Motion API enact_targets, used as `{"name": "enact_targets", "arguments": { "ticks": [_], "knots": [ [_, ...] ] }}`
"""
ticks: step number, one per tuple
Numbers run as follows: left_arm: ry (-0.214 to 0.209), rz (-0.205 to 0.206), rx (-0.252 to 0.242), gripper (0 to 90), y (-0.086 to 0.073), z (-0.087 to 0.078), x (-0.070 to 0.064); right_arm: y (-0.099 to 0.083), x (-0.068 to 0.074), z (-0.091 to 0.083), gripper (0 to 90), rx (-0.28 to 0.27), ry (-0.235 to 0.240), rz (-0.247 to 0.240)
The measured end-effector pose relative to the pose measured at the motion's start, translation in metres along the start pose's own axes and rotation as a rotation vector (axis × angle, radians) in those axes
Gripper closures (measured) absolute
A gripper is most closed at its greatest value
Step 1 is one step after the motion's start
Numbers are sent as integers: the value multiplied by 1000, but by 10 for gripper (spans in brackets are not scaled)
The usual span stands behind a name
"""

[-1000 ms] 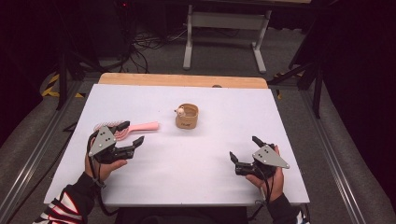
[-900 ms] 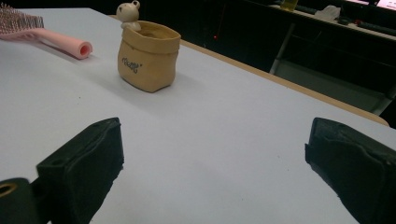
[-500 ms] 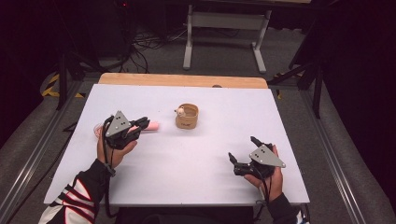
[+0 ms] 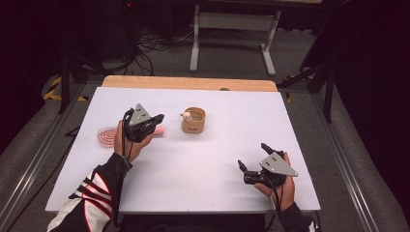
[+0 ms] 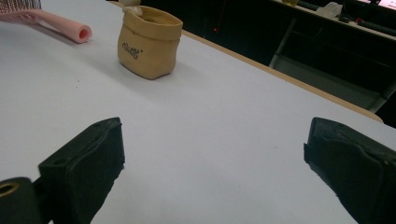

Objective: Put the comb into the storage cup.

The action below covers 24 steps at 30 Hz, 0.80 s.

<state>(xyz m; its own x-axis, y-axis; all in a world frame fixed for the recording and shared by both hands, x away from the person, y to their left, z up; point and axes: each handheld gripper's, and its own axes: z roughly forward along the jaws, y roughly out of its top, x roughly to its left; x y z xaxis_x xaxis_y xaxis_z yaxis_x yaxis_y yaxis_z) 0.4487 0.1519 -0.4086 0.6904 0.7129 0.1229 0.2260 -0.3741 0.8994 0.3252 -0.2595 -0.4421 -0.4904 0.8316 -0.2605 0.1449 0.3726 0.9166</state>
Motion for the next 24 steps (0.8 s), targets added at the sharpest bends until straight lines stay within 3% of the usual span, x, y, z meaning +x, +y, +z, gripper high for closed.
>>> {"name": "enact_targets", "arguments": {
  "ticks": [7,11,19,21,24],
  "knots": [
    [1,-21,27,900,4,15,3,0,0,1,54,0,5,3],
    [9,-28,67,900,6,26,2,-1,0,1,54,10,5,-1],
    [35,-24,203,900,9,44,0,-1,1,1,54,30,7,-9],
    [28,-27,215,900,8,47,0,-1,1,1,55,31,8,-7],
    [46,-52,269,900,2,55,0,0,2,1,55,41,2,-12]
  ]
}}
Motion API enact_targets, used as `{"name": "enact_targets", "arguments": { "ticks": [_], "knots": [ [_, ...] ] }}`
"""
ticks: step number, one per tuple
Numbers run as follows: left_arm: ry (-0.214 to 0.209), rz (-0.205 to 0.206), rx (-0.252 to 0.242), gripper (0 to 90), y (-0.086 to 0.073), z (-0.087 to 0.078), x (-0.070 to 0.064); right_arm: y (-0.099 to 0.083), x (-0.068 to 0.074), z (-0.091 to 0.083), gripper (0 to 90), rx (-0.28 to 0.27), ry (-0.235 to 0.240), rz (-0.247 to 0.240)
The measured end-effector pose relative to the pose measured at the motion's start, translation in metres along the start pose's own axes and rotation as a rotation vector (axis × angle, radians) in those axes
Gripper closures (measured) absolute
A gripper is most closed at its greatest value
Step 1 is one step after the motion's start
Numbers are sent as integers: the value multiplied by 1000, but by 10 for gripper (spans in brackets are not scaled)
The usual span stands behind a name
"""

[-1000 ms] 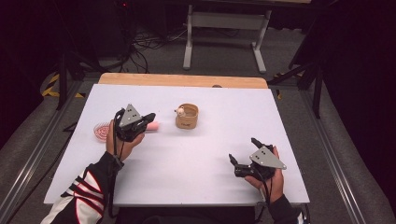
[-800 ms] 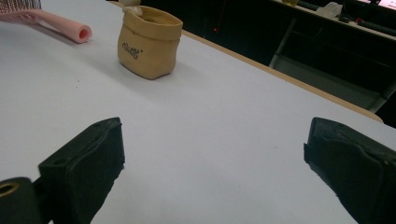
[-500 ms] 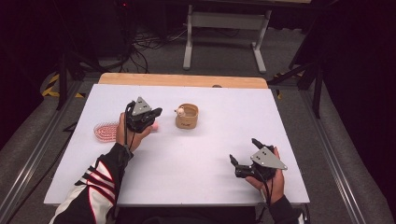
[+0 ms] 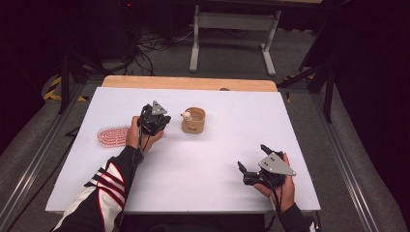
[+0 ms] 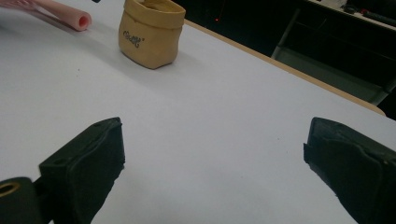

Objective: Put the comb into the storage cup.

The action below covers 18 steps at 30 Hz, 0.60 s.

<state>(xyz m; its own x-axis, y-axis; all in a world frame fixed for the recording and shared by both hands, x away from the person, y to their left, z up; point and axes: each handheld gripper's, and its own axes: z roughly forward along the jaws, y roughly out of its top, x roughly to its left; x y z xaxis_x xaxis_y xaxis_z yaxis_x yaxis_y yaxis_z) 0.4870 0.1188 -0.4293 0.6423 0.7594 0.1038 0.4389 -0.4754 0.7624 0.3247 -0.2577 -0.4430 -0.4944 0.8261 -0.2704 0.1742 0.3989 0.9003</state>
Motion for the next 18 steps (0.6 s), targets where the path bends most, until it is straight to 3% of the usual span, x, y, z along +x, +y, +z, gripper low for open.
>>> {"name": "enact_targets", "arguments": {
  "ticks": [11,18],
  "knots": [
    [65,-55,85,900,-9,6,13,0,1,1,55,12,10,-9],
    [57,-76,119,900,-14,10,18,1,5,2,56,32,21,-30]
  ]
}}
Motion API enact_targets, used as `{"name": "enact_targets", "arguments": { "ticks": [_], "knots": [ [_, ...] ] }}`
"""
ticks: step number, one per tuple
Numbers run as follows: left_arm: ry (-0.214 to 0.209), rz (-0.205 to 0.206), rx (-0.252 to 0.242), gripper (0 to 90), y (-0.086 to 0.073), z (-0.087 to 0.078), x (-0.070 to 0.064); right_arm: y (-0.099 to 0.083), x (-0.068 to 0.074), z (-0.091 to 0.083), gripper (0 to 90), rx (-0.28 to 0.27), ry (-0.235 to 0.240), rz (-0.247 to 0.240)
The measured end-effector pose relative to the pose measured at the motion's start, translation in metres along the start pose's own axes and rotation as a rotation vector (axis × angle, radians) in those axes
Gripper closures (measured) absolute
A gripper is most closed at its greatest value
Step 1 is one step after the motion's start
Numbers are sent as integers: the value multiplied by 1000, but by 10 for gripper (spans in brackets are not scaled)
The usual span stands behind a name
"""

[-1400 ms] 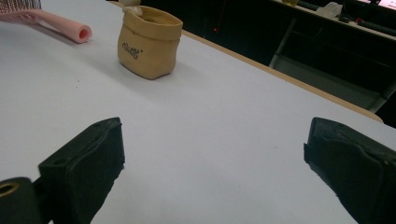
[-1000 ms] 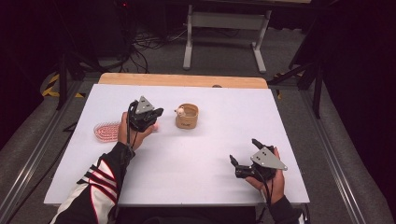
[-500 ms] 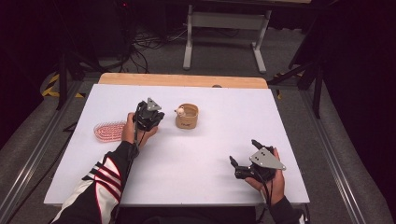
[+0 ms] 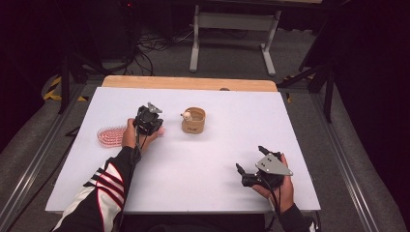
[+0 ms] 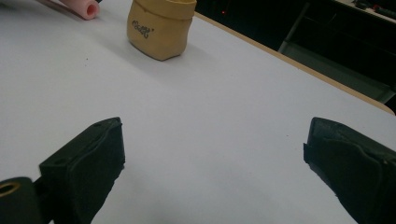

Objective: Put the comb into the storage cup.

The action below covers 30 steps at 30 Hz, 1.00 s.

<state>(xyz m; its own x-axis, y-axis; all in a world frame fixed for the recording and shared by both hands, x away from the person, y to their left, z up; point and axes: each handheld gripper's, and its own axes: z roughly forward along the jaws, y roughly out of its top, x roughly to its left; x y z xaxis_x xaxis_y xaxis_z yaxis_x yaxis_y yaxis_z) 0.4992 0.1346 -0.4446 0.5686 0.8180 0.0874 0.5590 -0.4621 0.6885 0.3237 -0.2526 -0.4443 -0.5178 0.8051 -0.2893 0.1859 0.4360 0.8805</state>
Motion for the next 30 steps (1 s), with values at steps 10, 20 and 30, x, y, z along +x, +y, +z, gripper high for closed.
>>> {"name": "enact_targets", "arguments": {
  "ticks": [10,20,30],
  "knots": [
    [-51,3,85,900,-5,9,4,0,2,1,56,14,14,-19],
    [-87,53,91,900,-20,-6,-6,0,3,1,56,20,19,-18],
    [-122,112,107,900,-46,-32,-10,-1,4,3,56,33,25,-26]
  ]
}}
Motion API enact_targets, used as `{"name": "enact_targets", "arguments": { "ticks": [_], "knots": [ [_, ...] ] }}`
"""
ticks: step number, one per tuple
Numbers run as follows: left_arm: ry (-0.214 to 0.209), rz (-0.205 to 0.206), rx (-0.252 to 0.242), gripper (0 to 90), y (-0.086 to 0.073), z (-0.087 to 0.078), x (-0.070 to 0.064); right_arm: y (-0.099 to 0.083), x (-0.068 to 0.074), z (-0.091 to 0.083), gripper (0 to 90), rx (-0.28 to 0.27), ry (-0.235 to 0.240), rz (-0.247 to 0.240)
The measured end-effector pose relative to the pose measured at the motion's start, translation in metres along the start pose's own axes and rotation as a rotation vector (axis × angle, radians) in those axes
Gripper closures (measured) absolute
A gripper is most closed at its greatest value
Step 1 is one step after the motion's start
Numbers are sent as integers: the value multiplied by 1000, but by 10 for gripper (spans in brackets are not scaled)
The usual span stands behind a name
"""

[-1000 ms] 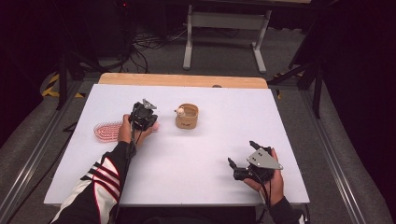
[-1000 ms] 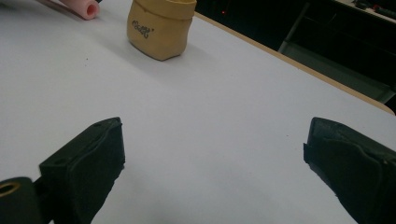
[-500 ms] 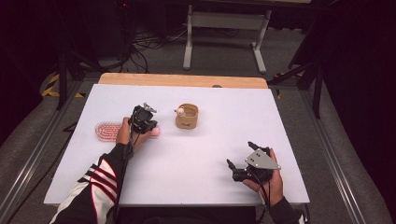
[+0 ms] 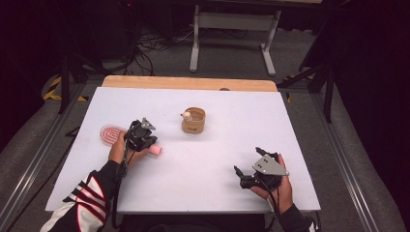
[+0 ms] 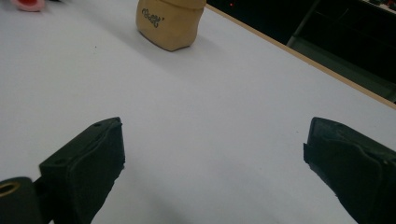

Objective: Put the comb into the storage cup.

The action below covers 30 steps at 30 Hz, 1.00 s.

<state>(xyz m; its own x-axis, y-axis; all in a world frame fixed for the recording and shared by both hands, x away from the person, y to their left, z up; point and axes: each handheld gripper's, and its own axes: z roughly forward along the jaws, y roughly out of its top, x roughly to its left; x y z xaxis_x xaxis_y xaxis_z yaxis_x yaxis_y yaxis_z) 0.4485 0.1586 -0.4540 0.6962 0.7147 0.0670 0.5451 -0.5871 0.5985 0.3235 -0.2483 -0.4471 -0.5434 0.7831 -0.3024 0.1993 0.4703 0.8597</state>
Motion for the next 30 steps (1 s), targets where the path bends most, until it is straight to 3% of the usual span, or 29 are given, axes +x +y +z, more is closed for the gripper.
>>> {"name": "enact_targets", "arguments": {
  "ticks": [7,9,12,30],
  "knots": [
    [-7,51,5,900,-19,-15,-14,-1,-1,1,56,6,-4,0],
    [-11,82,6,900,-23,-19,-15,-1,0,1,56,9,-2,-2],
    [-22,93,13,896,-31,-25,-15,-1,0,1,56,15,2,-8],
    [-65,74,58,870,-75,-58,10,-1,3,5,55,42,15,-16]
  ]
}}
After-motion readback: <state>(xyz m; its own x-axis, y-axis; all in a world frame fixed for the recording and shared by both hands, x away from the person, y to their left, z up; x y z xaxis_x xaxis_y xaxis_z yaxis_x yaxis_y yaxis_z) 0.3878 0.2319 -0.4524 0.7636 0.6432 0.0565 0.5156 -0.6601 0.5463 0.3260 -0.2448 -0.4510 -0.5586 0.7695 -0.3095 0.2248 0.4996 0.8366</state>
